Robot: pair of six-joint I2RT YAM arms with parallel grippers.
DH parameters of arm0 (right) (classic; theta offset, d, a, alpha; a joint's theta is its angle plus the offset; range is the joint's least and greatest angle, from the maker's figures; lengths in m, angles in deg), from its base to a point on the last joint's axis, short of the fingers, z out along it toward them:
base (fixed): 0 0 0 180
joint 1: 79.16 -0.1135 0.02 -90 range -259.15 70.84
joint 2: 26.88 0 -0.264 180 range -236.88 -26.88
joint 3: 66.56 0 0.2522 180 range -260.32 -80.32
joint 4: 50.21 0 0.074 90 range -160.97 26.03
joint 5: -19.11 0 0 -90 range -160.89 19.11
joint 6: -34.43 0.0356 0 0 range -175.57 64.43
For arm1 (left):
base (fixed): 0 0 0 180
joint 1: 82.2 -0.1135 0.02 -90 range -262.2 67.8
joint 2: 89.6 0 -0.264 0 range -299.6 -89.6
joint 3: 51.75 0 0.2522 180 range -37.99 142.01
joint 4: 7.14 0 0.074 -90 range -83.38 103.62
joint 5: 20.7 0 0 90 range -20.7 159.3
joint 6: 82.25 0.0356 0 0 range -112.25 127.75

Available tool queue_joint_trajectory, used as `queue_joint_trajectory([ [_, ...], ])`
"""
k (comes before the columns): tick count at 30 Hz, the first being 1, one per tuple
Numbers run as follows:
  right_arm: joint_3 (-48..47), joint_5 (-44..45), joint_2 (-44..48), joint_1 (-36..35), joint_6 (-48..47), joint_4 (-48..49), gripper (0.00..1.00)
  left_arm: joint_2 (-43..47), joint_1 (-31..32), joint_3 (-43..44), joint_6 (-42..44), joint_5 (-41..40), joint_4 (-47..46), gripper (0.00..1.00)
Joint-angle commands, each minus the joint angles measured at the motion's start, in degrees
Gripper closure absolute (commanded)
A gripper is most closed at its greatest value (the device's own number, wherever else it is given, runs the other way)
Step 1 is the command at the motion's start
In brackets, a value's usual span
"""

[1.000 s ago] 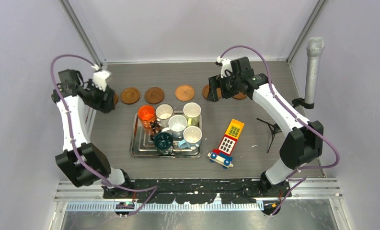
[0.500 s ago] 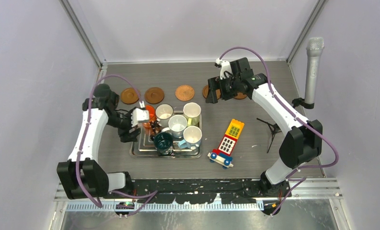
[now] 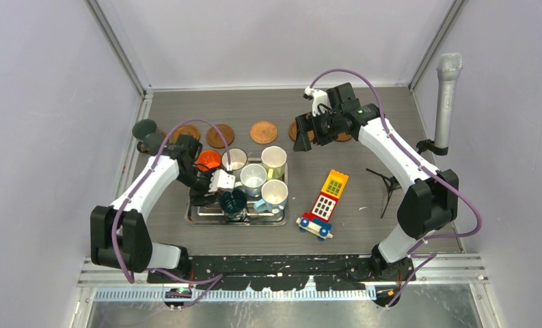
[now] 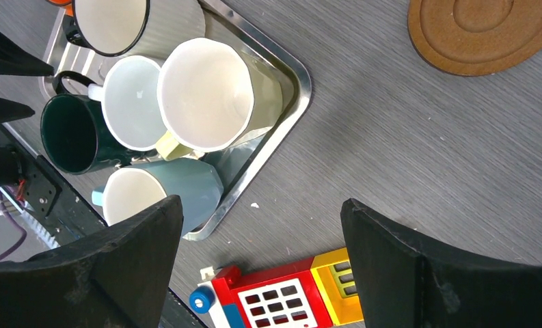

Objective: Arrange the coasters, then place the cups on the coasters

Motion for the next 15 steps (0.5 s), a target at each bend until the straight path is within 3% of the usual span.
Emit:
queue_joint_trajectory([
  [1, -2.2, -1.0, 1.3, 0.1, -1.0, 0.7, 0.10, -0.5, 1.5, -2.2, 0.5, -1.8, -7.8, 0.39],
  [9, -1.2, -1.9, 1.5, 0.1, -0.7, 0.8, 0.10, -2.4, 2.7, -4.3, 0.9, -2.2, -10.7, 0.40],
  [15, -0.6, -1.8, 1.7, 0.1, -0.7, 1.1, 0.10, -0.6, 3.6, -6.9, 3.6, -2.5, -7.3, 0.53],
])
